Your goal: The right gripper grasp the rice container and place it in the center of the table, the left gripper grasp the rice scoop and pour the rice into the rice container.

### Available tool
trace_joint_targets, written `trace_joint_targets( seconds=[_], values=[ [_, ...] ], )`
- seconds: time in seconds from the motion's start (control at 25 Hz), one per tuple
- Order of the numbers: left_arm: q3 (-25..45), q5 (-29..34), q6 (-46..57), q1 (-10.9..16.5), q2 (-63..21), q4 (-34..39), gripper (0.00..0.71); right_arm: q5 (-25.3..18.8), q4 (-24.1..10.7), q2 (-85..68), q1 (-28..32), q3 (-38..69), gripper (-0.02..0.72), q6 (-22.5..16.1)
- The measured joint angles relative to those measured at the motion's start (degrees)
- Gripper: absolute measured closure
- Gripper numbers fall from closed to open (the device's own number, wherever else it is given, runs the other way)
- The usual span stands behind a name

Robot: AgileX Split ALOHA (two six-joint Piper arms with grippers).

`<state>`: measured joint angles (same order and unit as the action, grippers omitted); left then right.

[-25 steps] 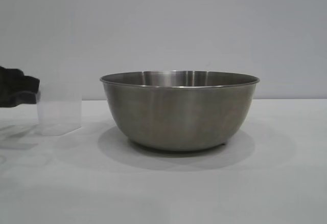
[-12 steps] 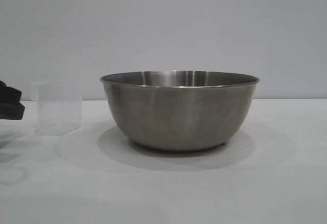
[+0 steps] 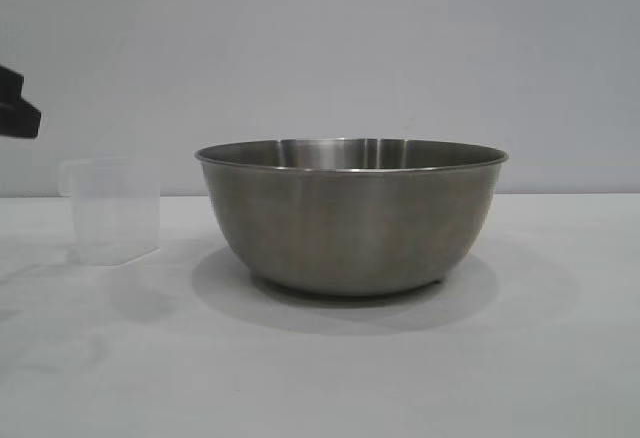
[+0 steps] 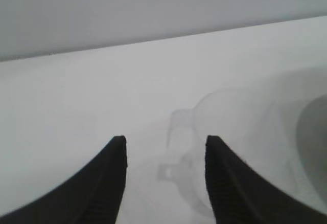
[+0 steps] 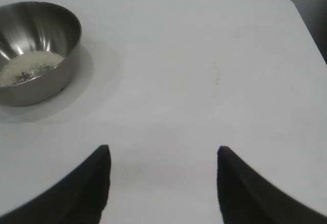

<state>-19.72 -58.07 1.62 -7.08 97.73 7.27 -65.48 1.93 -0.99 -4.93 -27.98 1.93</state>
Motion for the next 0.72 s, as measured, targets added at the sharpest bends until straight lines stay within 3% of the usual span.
trace_joint_targets(
  seconds=[0.2, 0.72],
  values=[
    [0.03, 11.08, 0.34, 0.0, -9.71, 0.23, 0.403, 0.0, 0.0, 0.0, 0.0, 0.0, 0.318, 0.0],
    [-10.71, 55.41, 10.74, 0.0, -29.39, 4.21, 0.403, 0.0, 0.0, 0.0, 0.0, 0.0, 0.318, 0.0]
  ],
)
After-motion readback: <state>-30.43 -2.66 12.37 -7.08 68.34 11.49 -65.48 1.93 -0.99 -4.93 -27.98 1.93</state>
